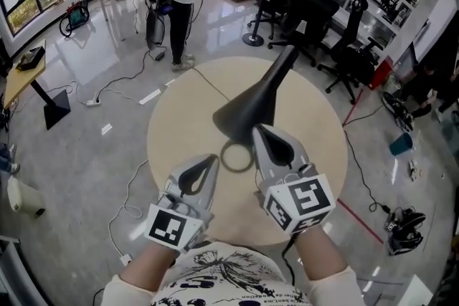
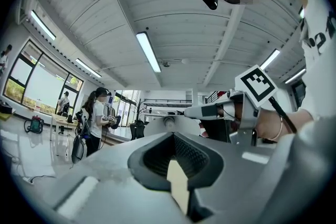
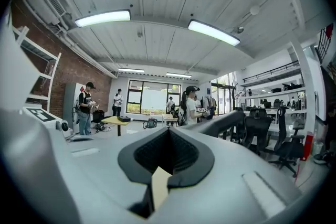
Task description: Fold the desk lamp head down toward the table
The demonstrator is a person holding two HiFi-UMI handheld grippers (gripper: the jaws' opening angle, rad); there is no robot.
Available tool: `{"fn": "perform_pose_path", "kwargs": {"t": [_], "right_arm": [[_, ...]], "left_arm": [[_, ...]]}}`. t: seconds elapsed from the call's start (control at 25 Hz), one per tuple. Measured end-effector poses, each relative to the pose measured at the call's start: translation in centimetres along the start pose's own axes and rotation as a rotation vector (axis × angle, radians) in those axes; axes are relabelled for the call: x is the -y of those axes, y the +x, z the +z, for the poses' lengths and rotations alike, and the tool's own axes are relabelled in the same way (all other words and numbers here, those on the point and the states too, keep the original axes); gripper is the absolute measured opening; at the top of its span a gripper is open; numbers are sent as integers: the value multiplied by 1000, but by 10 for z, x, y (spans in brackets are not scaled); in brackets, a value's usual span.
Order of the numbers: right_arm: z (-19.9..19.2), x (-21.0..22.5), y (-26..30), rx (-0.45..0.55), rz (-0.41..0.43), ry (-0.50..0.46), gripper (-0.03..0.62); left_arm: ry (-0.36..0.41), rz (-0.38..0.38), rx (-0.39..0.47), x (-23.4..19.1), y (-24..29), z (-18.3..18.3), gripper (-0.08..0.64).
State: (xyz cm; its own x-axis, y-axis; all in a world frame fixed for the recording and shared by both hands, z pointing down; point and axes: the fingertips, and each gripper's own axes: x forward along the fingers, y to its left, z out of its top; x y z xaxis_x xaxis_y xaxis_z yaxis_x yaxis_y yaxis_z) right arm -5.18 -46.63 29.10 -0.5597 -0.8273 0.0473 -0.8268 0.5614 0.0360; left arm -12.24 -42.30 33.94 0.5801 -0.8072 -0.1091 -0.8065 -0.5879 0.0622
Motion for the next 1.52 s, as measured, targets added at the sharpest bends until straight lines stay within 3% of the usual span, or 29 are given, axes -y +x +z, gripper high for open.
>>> {"fn": "perform_pose_path", "kwargs": {"t": [0.12, 0.6, 1.28, 1.52], "right_arm": [[-24, 1, 4, -46, -9, 33, 8], [-78, 15, 7, -92, -52, 109, 8], [-128, 49, 22, -165, -86, 171, 9], [-131, 51, 25, -153, -61, 163, 8]], "left_arm": [[-33, 2, 12, -2, -2, -5, 6], [-47, 0, -51, -10, -3, -33, 6], [-107, 7, -87, -17, 24, -52, 6], [-110, 7, -119, -17, 28, -64, 6]]}}
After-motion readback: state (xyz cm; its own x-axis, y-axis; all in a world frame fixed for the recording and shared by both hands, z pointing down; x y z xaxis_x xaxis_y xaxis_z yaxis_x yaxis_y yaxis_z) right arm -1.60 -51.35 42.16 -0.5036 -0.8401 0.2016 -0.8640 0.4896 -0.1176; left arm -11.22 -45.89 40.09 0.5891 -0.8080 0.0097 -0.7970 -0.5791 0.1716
